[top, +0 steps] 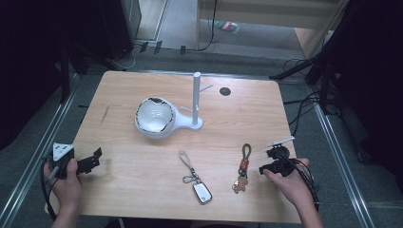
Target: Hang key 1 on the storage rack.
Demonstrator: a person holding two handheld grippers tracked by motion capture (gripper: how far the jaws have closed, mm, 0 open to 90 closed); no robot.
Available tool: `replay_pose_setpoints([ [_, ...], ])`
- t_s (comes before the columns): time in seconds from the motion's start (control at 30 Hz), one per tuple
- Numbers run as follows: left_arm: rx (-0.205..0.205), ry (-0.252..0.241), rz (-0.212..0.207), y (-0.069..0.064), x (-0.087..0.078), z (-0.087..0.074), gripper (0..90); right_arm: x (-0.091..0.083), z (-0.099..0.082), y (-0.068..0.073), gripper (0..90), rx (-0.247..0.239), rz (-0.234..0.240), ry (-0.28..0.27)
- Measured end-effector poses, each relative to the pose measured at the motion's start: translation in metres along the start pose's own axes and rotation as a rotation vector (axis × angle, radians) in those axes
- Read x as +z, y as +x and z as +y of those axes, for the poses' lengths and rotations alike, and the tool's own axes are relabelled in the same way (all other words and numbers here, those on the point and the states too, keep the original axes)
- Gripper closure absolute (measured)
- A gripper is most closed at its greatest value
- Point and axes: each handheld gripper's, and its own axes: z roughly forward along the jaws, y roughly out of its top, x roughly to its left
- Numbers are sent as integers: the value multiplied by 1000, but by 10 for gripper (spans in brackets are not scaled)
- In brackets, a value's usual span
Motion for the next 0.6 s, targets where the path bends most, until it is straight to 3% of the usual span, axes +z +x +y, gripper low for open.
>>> replay_pose_setpoints([
  [0.6, 0, 0, -1, 0, 0, 0, 3, 2, 14, 13, 442, 56, 65, 65],
])
